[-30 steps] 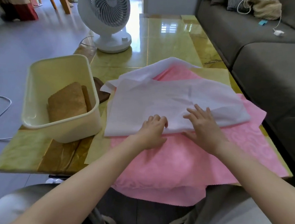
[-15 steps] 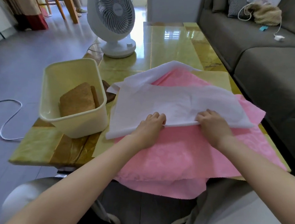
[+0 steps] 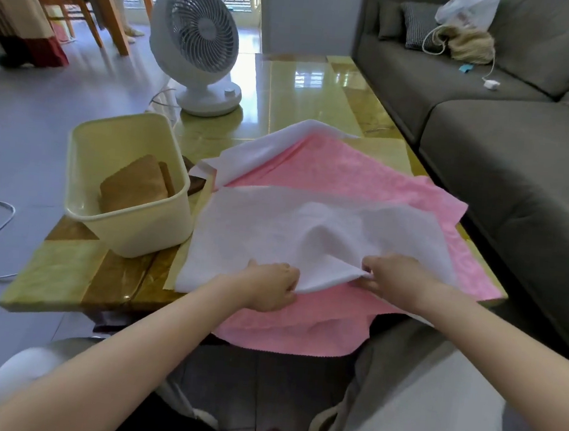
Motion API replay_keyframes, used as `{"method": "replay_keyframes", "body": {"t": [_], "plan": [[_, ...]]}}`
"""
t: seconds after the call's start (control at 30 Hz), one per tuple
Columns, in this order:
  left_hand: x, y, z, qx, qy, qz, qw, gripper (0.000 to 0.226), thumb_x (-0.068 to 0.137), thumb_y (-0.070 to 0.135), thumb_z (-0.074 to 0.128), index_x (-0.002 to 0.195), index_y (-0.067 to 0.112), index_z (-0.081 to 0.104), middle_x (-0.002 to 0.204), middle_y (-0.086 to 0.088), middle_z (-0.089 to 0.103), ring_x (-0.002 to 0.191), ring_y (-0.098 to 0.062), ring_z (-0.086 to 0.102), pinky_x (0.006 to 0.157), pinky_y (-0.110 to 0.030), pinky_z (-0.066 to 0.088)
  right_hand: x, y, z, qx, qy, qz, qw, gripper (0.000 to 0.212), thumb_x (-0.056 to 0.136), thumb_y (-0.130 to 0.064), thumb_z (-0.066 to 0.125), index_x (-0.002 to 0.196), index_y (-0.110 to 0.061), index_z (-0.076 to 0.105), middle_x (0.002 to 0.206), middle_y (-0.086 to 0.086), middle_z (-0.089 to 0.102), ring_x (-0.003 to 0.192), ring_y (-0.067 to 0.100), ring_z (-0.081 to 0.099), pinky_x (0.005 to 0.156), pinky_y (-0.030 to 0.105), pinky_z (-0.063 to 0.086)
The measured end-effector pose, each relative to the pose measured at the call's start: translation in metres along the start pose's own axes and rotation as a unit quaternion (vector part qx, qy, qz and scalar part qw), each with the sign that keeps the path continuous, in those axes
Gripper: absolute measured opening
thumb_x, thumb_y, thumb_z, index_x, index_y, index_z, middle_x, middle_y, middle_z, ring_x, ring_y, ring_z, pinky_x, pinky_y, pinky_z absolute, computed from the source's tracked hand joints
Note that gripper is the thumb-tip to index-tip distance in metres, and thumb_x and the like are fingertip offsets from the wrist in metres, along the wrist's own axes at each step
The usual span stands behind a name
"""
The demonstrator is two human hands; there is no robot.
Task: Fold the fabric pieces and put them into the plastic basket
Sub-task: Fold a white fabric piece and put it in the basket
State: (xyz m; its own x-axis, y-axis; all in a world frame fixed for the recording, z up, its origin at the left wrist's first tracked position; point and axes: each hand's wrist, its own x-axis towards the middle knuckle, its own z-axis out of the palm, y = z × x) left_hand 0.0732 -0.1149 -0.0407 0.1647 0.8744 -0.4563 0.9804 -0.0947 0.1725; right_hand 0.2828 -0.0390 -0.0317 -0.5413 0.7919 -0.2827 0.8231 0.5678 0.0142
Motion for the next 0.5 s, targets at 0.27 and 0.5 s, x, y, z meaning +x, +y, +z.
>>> {"method": "replay_keyframes", "body": {"t": [0.27,0.5], "plan": [[0.019,-0.001,-0.026,-0.063,0.145,-0.034,0.987,0.032,0.1,0.04,0.034,0.114,0.017,0.052,0.118,-0.004,0.05,0.107,-0.028,0.053,0.094,-0.042,0.038,0.009,0.022,-0.009,0.213,0.182,0.047,0.959,0.038,0.094,-0.031,0.051,0.126,-0.012,0.048,0.128,0.007,0.052,0.116,0.025,0.05,0.096,0.038,0.042],[0.067,0.003,-0.061,-0.112,0.222,-0.035,0.968,0.031,0.1,0.031,0.036,0.125,0.017,0.048,0.131,-0.006,0.047,0.117,-0.029,0.048,0.101,-0.043,0.035,0.034,0.065,-0.012,0.154,0.168,0.114,0.967,0.056,0.094,-0.022,0.053,0.144,-0.009,0.029,0.147,0.011,0.035,0.136,0.027,0.032,0.112,0.039,0.026]]}}
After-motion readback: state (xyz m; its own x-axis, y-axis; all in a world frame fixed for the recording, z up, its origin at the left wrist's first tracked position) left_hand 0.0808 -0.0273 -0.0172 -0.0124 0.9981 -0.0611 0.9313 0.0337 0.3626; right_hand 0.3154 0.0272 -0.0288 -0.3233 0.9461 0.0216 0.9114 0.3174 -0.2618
